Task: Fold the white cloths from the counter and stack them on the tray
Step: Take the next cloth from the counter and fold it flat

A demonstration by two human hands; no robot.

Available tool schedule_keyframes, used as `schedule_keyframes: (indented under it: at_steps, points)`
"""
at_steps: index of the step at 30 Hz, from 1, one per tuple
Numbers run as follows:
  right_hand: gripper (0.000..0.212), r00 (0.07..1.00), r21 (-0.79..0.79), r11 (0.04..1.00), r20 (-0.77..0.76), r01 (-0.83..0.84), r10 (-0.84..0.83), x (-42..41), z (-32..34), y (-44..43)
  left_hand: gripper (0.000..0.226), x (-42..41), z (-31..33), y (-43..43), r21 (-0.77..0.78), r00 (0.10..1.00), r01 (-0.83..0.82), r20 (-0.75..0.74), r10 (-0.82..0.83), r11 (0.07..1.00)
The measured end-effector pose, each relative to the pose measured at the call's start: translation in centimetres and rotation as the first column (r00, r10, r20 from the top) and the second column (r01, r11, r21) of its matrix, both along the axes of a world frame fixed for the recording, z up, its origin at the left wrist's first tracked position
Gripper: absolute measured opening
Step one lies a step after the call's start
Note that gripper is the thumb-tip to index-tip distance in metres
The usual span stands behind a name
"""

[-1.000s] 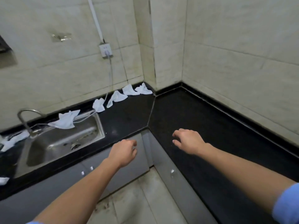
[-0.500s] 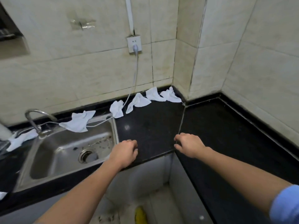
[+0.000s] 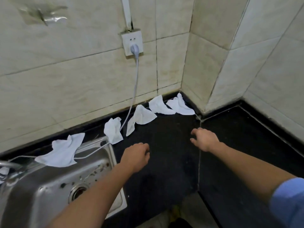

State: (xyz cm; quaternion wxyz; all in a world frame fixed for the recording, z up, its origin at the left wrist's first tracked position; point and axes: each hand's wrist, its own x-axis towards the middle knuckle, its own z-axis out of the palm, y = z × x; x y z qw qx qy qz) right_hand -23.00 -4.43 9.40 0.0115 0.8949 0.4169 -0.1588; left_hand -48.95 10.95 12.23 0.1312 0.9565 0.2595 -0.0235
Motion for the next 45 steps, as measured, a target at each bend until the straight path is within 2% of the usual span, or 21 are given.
schedule_keyframes:
  at_steps: [7,13,18,21,24,27,28,30,32,35,38,41,45]
  points:
    - [0.045,0.993,0.001,0.998,-0.104,0.063,-0.063,9.5,-5.8,9.9,0.018,4.1,-3.8,4.5,-0.089,0.989,-0.109,-0.108,0.099,0.990]
    - [0.063,0.981,0.115,0.983,-0.148,0.143,-0.126,15.6,-9.5,17.1,0.019,6.4,-6.7,7.1,-0.108,0.972,-0.179,-0.173,0.159,0.978]
    - [0.067,0.961,0.089,0.976,-0.214,0.197,-0.174,17.8,-13.1,19.5,0.017,7.1,-7.8,8.4,-0.156,0.972,-0.196,-0.160,0.171,0.968]
    - [0.062,0.972,0.121,0.981,-0.198,0.149,-0.123,18.0,-13.9,20.0,0.016,7.1,-8.5,9.3,-0.155,0.973,-0.192,-0.160,0.167,0.969]
    - [0.072,0.938,0.158,0.956,-0.288,0.246,-0.194,18.0,-13.1,20.0,0.016,6.8,-9.0,9.7,-0.165,0.977,-0.171,-0.157,0.145,0.971]
    - [0.043,0.909,0.123,0.937,-0.312,0.325,-0.275,16.1,-9.9,18.7,0.016,6.6,-9.1,10.1,-0.180,0.984,-0.144,-0.134,0.121,0.973]
    - [0.035,0.925,0.146,0.933,-0.250,0.328,-0.285,15.1,-8.9,18.0,0.016,6.5,-9.1,10.3,-0.182,0.987,-0.130,-0.119,0.110,0.975]
    - [0.030,0.925,0.232,0.918,-0.285,0.321,-0.251,11.6,-7.0,15.6,0.016,6.2,-9.0,10.5,-0.190,0.992,-0.093,-0.096,0.076,0.977]
    - [0.028,0.934,0.273,0.919,-0.295,0.286,-0.203,7.6,-5.9,13.0,0.015,5.7,-9.1,10.7,-0.211,0.995,-0.062,-0.086,0.045,0.976]
    - [0.024,0.943,0.246,0.946,-0.308,0.211,-0.130,1.4,-6.2,9.6,0.013,4.5,-9.5,10.5,-0.239,0.997,-0.030,-0.073,0.013,0.971]
    - [0.026,0.934,0.164,0.972,-0.344,0.165,-0.100,-4.7,-7.8,6.6,0.013,2.8,-10.6,10.0,-0.268,0.995,-0.026,-0.098,0.000,0.963]
    - [0.030,0.912,0.004,0.994,-0.399,0.112,-0.101,-9.4,-10.3,3.9,0.013,1.0,-11.9,9.3,-0.290,0.990,-0.028,-0.144,-0.014,0.957]
    - [0.045,0.850,-0.062,0.994,-0.517,0.085,-0.105,-10.0,-10.6,3.0,0.015,-0.5,-13.2,7.9,-0.323,0.984,-0.006,-0.170,-0.052,0.946]
